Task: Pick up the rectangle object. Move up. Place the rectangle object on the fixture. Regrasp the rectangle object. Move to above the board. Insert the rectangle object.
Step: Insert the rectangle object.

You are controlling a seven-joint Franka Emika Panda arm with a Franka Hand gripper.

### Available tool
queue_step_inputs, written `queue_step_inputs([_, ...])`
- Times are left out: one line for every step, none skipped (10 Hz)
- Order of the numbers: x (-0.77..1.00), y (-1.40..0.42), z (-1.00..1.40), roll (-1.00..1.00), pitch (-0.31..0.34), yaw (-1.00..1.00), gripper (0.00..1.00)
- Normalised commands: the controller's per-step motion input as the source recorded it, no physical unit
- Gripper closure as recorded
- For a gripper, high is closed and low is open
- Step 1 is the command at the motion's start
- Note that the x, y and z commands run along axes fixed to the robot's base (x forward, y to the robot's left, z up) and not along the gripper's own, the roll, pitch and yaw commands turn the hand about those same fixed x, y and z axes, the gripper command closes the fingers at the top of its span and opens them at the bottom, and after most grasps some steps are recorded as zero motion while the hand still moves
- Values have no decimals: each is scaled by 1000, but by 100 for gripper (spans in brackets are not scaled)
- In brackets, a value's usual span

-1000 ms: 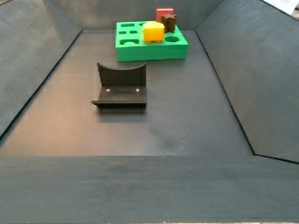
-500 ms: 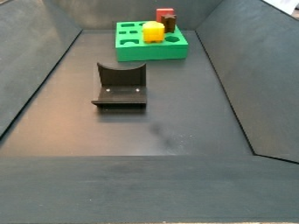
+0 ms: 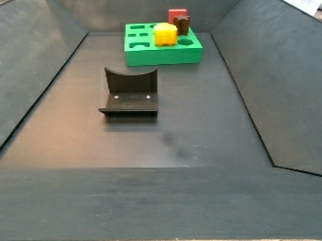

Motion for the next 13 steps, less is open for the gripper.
queue_step_inputs([57, -406, -420, 0, -81, 146, 100])
queue_step_inputs([194, -363, -491, -21, -77, 243, 100])
queue_step_inputs([360, -294, -529, -64, -50, 446, 100])
queue_step_inputs([417, -309, -423, -93, -40, 474, 100])
queue_step_inputs([474, -354, -300, -127, -43, 440, 100])
queue_step_inputs([551, -406, -294, -129, -60, 329, 100])
queue_step_inputs([563, -437, -311, -113, -57, 323, 100])
queue_step_inputs([574, -489, -360, -47, -40, 323, 100])
queue_step_inputs([469, -480, -397, -21, -54, 346, 100])
queue_step_inputs([306, -391, -254, -33, -73, 354, 100])
queue_step_inputs([40, 0, 0, 0, 41, 0, 100])
queue_step_inputs([0, -74, -189, 0, -57, 0, 100])
queue_step_inputs([291, -380, -249, 80, -99, 57, 100])
